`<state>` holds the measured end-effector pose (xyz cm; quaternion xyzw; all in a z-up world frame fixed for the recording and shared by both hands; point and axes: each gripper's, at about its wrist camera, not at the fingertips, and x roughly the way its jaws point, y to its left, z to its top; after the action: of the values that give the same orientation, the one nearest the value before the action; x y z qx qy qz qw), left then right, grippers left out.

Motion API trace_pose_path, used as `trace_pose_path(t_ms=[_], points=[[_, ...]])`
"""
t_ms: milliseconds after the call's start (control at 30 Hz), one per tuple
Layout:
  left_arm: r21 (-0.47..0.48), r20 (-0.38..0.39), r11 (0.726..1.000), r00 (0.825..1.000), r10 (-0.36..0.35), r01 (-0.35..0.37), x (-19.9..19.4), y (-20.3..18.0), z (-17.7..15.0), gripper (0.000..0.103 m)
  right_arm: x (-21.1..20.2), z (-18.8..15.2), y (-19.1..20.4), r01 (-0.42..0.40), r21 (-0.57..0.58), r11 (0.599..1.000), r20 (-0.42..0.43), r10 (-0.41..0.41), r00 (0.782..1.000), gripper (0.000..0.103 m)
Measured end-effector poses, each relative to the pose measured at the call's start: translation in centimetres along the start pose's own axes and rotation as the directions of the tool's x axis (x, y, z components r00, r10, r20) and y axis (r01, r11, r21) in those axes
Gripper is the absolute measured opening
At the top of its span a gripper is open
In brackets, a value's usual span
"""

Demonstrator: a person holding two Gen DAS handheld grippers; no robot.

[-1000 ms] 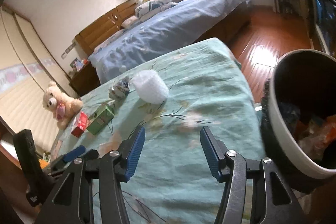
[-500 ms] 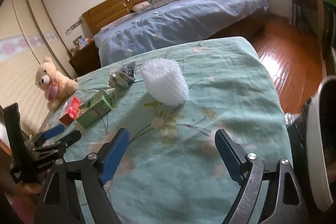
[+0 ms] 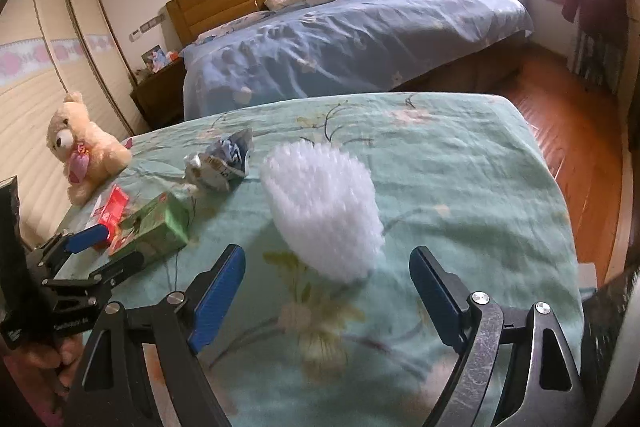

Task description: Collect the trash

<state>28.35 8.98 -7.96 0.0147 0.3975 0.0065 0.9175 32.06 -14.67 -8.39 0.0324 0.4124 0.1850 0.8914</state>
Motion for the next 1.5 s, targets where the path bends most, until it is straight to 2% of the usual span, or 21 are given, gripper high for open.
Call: trace_pose_path(t_ms=[100, 167, 200, 233, 300, 367, 633, 833, 967, 1200, 1500], points=[[-0.023, 0.003, 1.0, 1.0, -0.011, 0.011, 0.1, 0.2, 0.1, 0.092, 0.8, 0.4, 0.1, 0.005, -0.005, 1.0, -0.008, -0.005, 1.0, 0.085], [-0.035, 0.012, 0.999, 1.0, -0.015, 0.015, 0.0, 0.5, 0.1, 0.082, 1.2, 0.4, 0.0, 0.005, 0.0, 1.0, -0.022, -0.005, 1.0, 0.083], [-0.039, 0.011, 0.999, 1.0, -0.024, 0.024, 0.0, 0.5, 0.1, 0.066, 1.4, 0.3, -0.1, 0.007, 0.005, 1.0, -0.032, -0.006, 0.999, 0.072], [-0.041, 0.002, 0.998, 0.999, -0.037, 0.037, 0.2, 0.6, 0.1, 0.057, 1.4, 0.3, -0.2, 0.01, 0.009, 1.0, -0.032, -0.009, 0.999, 0.052], [-0.034, 0.002, 0.999, 0.999, -0.038, 0.038, 0.1, 0.4, 0.0, 0.057, 1.2, 0.0, -0.4, 0.015, 0.023, 1.0, -0.032, -0.014, 0.999, 0.034], [-0.015, 0.016, 0.999, 0.999, -0.033, 0.033, -0.4, -0.1, -0.1, 0.056, 0.7, 0.0, -0.5, 0.024, 0.023, 0.999, -0.016, -0.023, 1.0, 0.026], [0.005, 0.029, 0.997, 0.996, -0.083, 0.083, -3.0, -2.5, -1.9, 0.055, -2.7, -2.7, -0.2, 0.013, 0.044, 0.999, 0.003, -0.013, 1.0, 0.024], [0.014, 0.023, 0.988, 0.988, -0.154, 0.154, -4.7, -5.5, -3.1, 0.055, -6.2, -5.3, -2.2, 0.013, 0.138, 0.99, 0.005, -0.013, 1.0, 0.024], [0.037, 0.03, 0.98, 0.98, -0.197, 0.196, -6.1, -7.8, -3.5, 0.055, -8.1, -6.8, -3.4, 0.048, 0.177, 0.983, -0.004, -0.049, 0.999, 0.024], [0.1, 0.025, 0.961, 0.965, -0.262, 0.258, -7.7, -11.7, -4.3, 0.055, -12.1, -8.7, -5.2, 0.084, 0.225, 0.971, 0.033, -0.094, 0.995, 0.024], [0.169, 0.019, 0.937, 0.949, -0.315, 0.307, -9.3, -15.7, -4.9, 0.055, -16.1, -10.1, -6.7, 0.122, 0.256, 0.959, 0.071, -0.144, 0.987, 0.024]])
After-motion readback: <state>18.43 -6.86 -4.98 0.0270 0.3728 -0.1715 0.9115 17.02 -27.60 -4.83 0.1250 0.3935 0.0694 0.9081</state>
